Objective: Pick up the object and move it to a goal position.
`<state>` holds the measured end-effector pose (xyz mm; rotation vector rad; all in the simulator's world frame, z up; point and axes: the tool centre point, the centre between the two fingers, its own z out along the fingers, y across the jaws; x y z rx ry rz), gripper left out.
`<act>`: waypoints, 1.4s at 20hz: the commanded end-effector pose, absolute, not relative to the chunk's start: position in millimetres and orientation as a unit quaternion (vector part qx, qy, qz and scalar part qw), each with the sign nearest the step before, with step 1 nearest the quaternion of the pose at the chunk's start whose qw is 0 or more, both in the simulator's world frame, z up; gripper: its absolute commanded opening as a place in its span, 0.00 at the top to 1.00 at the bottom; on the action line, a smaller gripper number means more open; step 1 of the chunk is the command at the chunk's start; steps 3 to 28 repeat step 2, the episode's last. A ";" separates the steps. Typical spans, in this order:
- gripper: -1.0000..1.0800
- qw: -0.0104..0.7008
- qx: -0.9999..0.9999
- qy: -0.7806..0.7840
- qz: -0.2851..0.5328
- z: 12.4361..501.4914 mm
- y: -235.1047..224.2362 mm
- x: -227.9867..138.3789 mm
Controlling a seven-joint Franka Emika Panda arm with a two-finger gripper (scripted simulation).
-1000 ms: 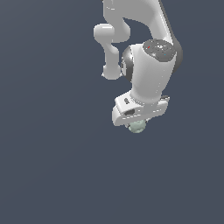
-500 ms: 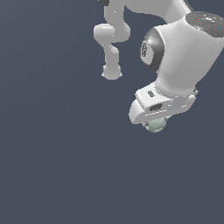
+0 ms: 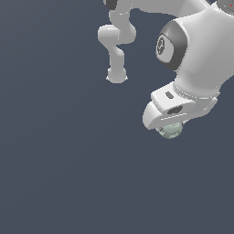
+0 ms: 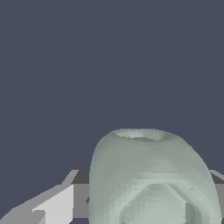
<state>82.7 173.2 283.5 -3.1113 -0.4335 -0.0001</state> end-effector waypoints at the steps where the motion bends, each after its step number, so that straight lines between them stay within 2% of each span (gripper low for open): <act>1: 1.00 0.000 -0.990 -0.138 0.000 285.0 174.5 83.7; 28: 1.00 0.000 -0.990 -0.138 0.000 285.1 174.6 83.7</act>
